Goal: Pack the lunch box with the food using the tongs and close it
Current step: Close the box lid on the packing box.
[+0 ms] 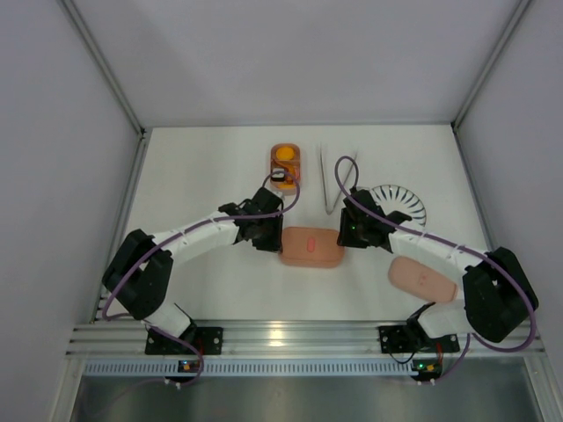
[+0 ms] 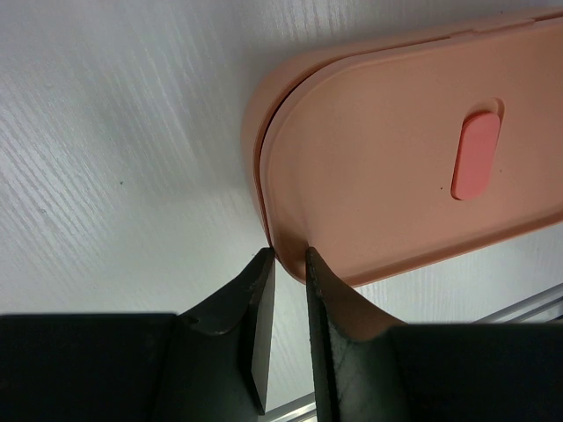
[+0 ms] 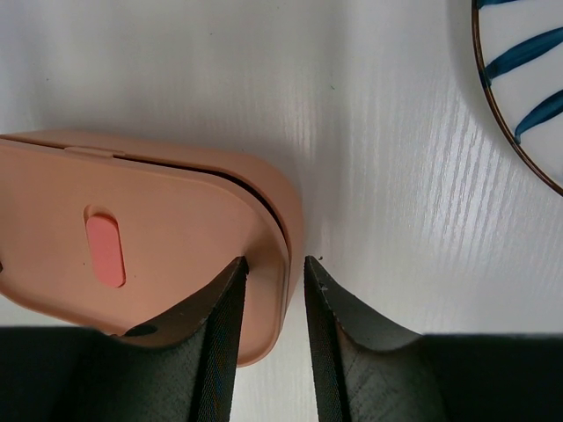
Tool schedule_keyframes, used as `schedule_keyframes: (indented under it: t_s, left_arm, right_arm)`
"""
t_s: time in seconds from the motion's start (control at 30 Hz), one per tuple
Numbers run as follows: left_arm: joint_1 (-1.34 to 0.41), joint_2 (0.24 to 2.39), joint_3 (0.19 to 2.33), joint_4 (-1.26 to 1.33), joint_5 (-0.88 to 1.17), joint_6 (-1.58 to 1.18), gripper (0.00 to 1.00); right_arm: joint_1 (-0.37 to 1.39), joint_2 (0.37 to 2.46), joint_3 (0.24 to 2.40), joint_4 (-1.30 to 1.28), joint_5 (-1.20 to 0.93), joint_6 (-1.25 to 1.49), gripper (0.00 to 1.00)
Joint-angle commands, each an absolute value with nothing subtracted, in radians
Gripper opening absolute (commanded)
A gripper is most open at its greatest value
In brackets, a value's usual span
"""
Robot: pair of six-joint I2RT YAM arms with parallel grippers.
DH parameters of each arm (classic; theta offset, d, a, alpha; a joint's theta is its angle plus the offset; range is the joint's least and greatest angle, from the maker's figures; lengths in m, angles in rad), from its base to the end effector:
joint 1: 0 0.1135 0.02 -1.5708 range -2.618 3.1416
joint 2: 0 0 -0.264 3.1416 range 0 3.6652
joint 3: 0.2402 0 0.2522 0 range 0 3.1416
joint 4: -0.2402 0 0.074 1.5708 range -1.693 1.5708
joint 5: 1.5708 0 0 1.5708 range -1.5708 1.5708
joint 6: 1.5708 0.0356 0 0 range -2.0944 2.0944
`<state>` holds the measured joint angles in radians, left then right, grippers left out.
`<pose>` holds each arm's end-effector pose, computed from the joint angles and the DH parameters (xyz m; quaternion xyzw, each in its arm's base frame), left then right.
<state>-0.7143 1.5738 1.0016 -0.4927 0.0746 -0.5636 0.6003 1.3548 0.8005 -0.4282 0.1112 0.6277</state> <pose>0.2342 -0.2066 0.1995 0.0821 0.9641 -0.1781 0.1792 0.2201 0.1459 0.2025 0.0292 0.9553 0.1233 0.2672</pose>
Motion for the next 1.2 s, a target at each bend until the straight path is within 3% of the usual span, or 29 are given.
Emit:
schedule_keyframes:
  t_s: [0.0,1.17]
  left_arm:
    - [-0.718,1.592,1.029,-0.528,0.078,-0.54,0.25]
    - [-0.718,1.678,0.959,-0.476,0.103,-0.543,0.26]
  right_arm:
    - [0.617,1.351,0.825,-0.453,0.127,0.614,0.33]
    - [0.617,1.442,0.762,-0.41,0.147,0.612,0.33]
